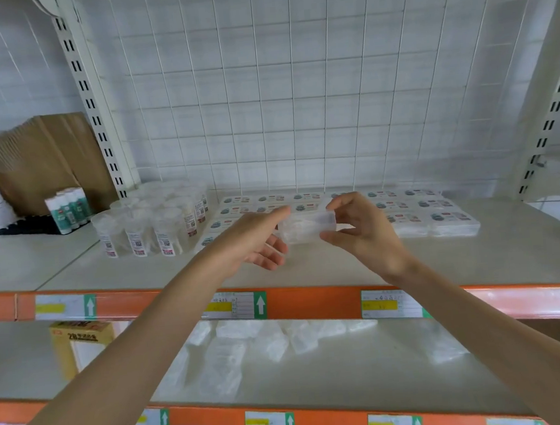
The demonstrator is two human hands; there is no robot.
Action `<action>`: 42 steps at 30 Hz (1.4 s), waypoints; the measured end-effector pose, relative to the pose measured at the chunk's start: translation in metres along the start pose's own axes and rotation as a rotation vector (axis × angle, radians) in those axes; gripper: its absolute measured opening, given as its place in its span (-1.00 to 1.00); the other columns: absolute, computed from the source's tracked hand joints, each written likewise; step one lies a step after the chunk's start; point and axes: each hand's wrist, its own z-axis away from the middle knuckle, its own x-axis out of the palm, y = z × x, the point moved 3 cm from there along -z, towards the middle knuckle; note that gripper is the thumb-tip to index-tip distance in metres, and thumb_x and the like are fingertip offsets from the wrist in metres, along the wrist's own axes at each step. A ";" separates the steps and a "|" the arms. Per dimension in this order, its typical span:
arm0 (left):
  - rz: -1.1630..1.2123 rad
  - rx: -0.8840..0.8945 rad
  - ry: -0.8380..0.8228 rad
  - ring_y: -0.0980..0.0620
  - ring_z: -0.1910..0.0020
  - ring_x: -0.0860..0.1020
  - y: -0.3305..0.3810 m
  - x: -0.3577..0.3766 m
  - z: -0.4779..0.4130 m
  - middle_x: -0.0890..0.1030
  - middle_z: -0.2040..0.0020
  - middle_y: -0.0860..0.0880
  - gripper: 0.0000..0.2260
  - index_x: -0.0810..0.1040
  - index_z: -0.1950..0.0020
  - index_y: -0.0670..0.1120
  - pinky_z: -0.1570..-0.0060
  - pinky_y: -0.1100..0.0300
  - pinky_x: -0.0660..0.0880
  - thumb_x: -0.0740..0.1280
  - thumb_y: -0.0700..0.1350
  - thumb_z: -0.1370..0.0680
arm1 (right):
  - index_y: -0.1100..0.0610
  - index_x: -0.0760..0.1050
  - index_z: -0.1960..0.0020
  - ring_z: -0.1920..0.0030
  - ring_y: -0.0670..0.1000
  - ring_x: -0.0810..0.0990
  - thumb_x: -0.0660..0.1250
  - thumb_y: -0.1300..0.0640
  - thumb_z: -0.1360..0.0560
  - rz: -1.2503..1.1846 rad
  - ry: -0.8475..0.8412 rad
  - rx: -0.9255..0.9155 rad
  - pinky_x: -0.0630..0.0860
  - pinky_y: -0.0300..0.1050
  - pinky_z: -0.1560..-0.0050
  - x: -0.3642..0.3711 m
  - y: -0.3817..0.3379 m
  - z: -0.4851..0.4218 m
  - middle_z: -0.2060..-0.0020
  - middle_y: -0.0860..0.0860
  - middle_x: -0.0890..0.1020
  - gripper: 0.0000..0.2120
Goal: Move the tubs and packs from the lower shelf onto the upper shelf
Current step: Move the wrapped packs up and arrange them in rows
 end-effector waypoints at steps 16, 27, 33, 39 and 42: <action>0.415 0.281 -0.018 -0.02 0.19 0.66 0.000 0.007 -0.005 0.66 0.04 -0.16 -0.56 0.50 -0.35 -0.01 0.13 0.17 0.58 0.37 -0.35 -0.52 | 0.12 0.50 -0.26 0.03 0.08 0.62 0.43 0.17 -0.47 -0.340 -0.073 0.344 0.58 -0.04 0.04 -0.007 -0.009 -0.004 -0.01 0.12 0.66 -0.63; 0.359 0.197 0.007 -0.06 0.02 0.69 -0.003 0.015 -0.002 0.69 -0.08 -0.09 -0.55 0.41 -0.40 -0.13 0.03 0.10 0.59 0.41 -0.09 -0.55 | 0.22 0.48 -0.28 0.04 0.08 0.63 0.32 0.31 -0.51 -0.368 -0.036 0.396 0.57 -0.06 0.01 0.001 -0.004 -0.004 -0.08 0.19 0.65 -0.66; 0.267 0.255 -0.027 0.00 0.01 0.68 -0.001 0.022 0.003 0.69 -0.05 -0.09 -0.62 0.40 -0.38 0.04 0.00 0.16 0.57 0.37 -0.15 -0.58 | 0.30 0.46 -0.27 0.03 0.08 0.68 0.29 0.38 -0.50 -0.442 -0.070 0.378 0.60 -0.14 0.03 0.006 -0.010 -0.002 -0.04 0.17 0.67 -0.66; 0.126 0.350 0.054 0.08 0.06 0.62 0.003 0.019 0.003 0.67 0.03 -0.03 -0.81 0.60 -0.14 0.05 0.07 0.20 0.53 0.27 -0.19 -0.64 | 0.27 0.41 -0.32 -0.10 0.12 0.66 0.45 0.27 -0.46 -0.279 -0.129 0.332 0.59 -0.05 -0.09 0.004 -0.005 -0.001 -0.07 0.15 0.68 -0.54; 0.097 0.357 0.060 0.08 0.05 0.60 0.003 0.015 0.001 0.67 -0.01 0.01 -0.77 0.62 -0.08 0.11 0.04 0.16 0.52 0.24 -0.18 -0.65 | 0.08 0.35 -0.36 -0.11 -0.05 0.62 0.57 0.13 -0.37 -0.045 -0.046 0.276 0.58 -0.14 -0.09 -0.001 -0.009 0.002 -0.12 -0.02 0.62 -0.35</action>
